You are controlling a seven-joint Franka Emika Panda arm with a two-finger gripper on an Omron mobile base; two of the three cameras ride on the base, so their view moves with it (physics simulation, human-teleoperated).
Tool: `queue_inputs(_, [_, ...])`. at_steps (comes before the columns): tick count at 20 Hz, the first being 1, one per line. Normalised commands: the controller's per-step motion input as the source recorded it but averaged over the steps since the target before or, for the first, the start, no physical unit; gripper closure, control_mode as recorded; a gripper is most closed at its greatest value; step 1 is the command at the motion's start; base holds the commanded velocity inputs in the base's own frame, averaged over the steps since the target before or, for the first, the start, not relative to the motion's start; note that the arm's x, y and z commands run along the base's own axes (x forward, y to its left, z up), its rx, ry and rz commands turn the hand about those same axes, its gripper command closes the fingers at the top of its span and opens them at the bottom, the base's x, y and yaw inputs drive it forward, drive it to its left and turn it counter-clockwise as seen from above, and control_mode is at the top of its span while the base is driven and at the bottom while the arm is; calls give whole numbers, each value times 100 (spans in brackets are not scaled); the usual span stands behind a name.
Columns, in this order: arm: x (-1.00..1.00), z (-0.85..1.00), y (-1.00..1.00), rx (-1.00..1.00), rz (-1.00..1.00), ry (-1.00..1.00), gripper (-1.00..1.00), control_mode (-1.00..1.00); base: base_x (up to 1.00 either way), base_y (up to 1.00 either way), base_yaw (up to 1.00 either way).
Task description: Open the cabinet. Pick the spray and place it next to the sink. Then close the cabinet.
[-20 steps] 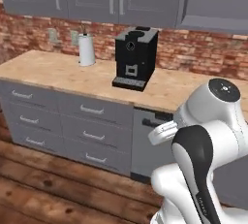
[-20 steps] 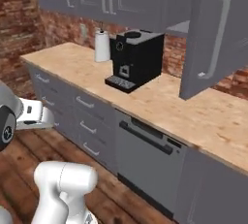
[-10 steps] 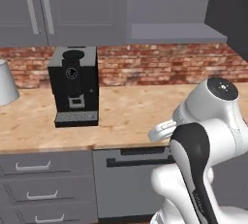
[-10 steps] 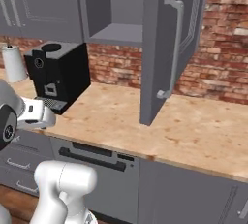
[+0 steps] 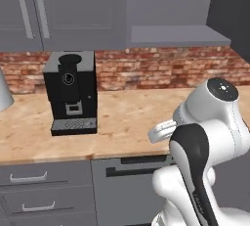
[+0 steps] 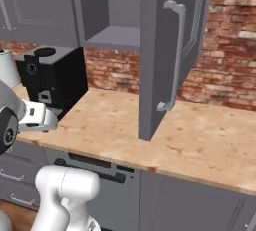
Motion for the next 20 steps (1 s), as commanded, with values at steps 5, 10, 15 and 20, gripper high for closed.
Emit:
queue_inputs(5, [0,0,0,0,0,0,-100,100,3,13,-36])
queue_inputs(10, [0,0,0,0,0,0,-100,100,-24,28,-35])
queue_inputs(15, [0,0,0,0,0,0,-100,100,-4,10,-15])
queue_inputs(20, [0,0,0,0,0,0,-100,100,-11,-18,-4])
